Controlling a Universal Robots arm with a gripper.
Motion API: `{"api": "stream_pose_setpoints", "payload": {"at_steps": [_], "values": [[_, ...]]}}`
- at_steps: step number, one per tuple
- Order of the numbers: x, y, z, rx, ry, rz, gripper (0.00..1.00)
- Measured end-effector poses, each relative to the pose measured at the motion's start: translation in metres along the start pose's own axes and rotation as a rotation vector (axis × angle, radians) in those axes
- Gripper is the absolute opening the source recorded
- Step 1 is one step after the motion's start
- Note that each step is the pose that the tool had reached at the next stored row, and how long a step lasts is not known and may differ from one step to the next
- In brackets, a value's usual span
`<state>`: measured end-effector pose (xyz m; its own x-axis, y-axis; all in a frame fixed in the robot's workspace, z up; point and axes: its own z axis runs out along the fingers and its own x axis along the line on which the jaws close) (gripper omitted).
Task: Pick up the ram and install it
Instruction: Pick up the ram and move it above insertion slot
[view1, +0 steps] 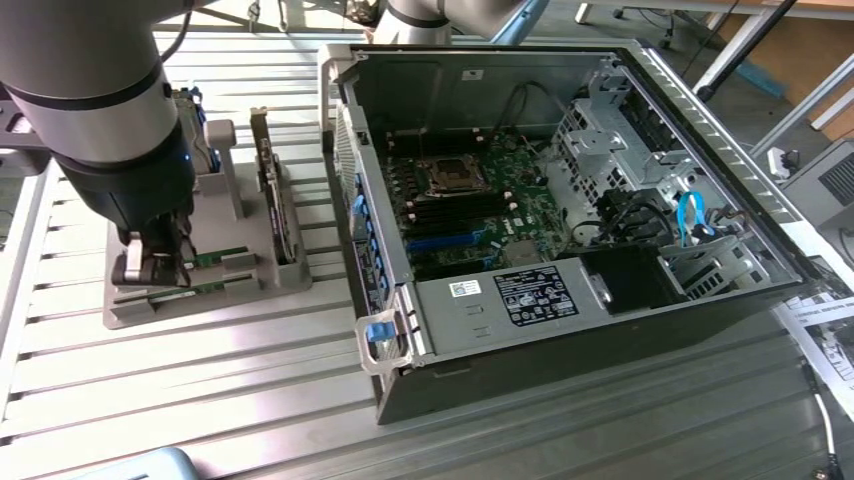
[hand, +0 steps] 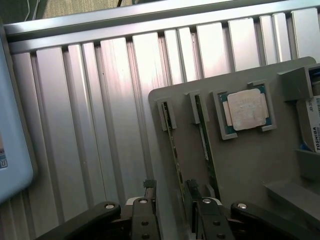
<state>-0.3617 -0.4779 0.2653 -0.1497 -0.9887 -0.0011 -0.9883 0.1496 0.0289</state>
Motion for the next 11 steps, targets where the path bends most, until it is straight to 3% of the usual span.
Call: {"api": "stream_pose_setpoints", "payload": {"at_steps": [11], "values": [[0.0, -0.0002, 0.0066, 0.0, 0.0, 0.0, 0.36]]}}
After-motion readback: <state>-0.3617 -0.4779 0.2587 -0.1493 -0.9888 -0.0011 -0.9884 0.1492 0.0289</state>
